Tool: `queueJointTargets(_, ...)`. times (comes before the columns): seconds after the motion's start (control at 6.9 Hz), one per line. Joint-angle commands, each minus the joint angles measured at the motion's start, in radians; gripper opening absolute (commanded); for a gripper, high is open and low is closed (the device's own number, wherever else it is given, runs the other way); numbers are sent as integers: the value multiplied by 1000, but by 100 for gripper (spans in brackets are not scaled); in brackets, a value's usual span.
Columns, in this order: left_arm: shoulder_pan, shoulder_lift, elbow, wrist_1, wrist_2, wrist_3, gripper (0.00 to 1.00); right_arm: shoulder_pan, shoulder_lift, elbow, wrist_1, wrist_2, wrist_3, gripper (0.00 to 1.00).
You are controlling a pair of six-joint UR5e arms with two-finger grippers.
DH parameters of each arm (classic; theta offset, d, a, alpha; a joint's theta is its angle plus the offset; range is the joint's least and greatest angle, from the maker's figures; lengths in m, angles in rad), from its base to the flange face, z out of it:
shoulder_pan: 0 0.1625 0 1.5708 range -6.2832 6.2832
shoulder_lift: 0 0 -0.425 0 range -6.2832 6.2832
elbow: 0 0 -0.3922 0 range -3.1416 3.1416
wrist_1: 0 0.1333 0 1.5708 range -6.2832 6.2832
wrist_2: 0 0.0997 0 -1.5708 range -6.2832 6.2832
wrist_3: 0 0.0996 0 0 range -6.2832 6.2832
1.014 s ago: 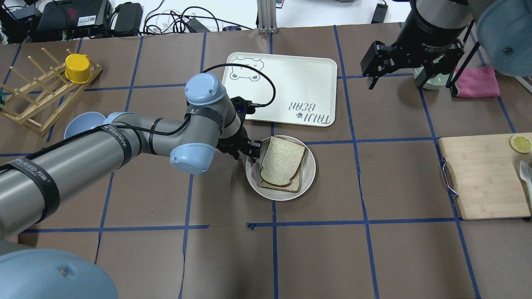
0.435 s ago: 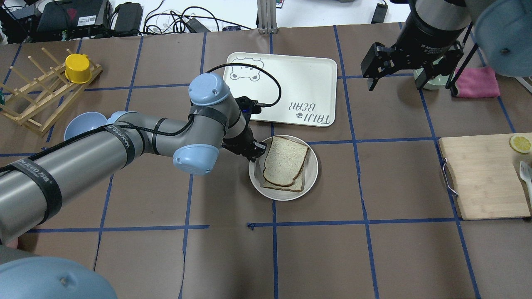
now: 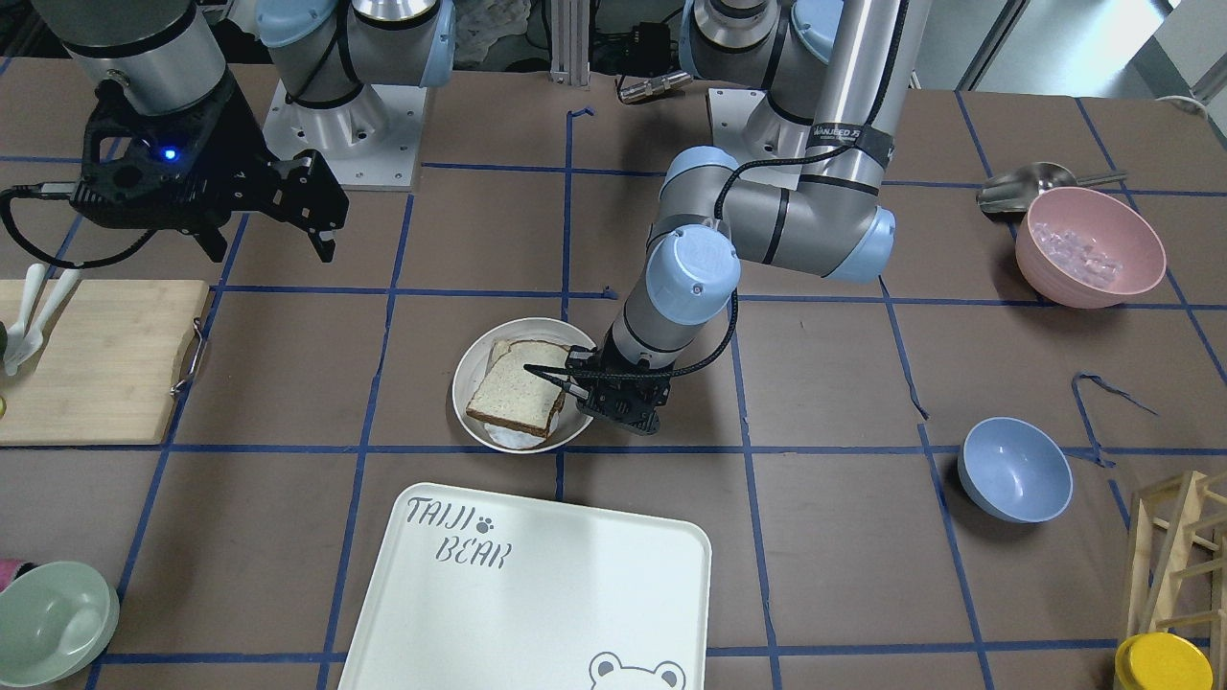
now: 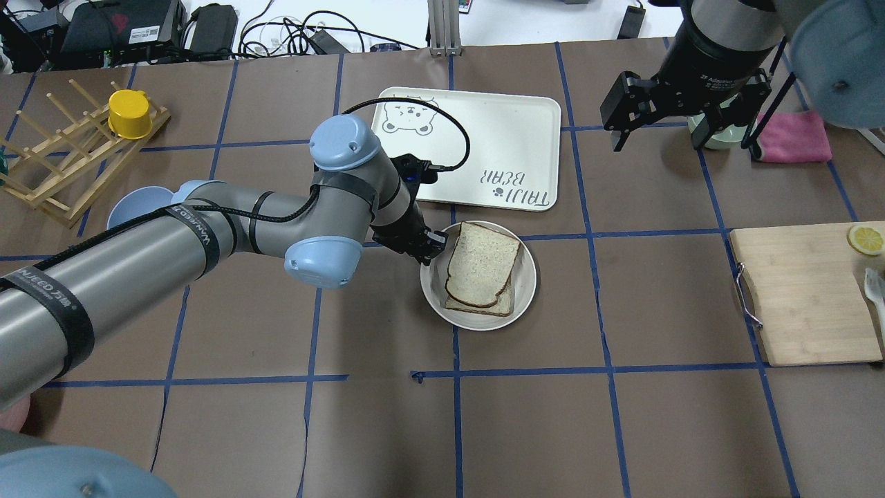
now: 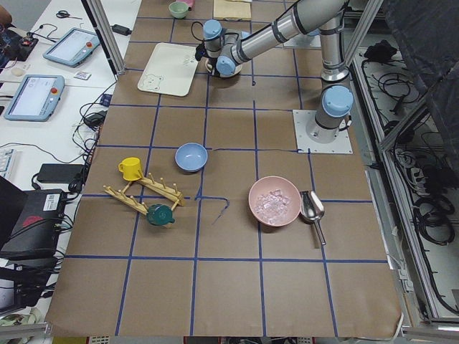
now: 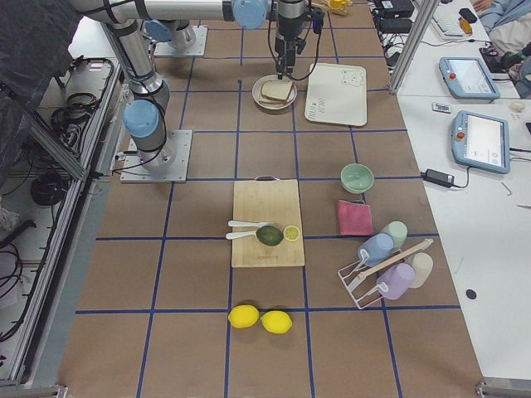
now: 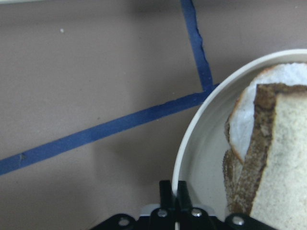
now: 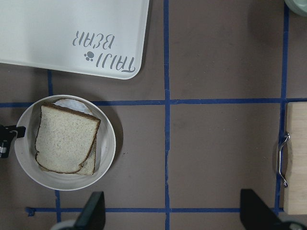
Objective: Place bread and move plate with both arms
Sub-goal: 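Slide the white plate with the left gripper onto the cream tray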
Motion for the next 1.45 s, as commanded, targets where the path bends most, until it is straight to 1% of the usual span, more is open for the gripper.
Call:
queueJointTargets(0.0,43,32,79,-115,-58,-5,0,0,1,0,0,0,0,100)
queueJointTargets(0.14,69,41,114,-164,-69,-5,0,0,1,0,0,0,0,100)
queueJointTargets(0.29,85,37,140,-177,-96,-5,0,0,1,0,0,0,0,100)
queueJointTargets(0.43,109,-3,195,-177,-103,-1,0,0,1,0,0,0,0,100)
queueJointTargets(0.58,116,-66,307,-180,-116,-13,0,0,1,0,2,-1,-2,100)
queueJointTargets(0.72,116,-141,396,-191,-116,-17,0,0,1,2,2,-1,-2,100)
queueJointTargets(1.16,116,-319,590,-189,-118,-83,0,0,1,2,2,-1,-2,100)
queueJointTargets(1.3,116,-354,622,-186,-118,-83,0,0,1,2,3,0,-2,100)
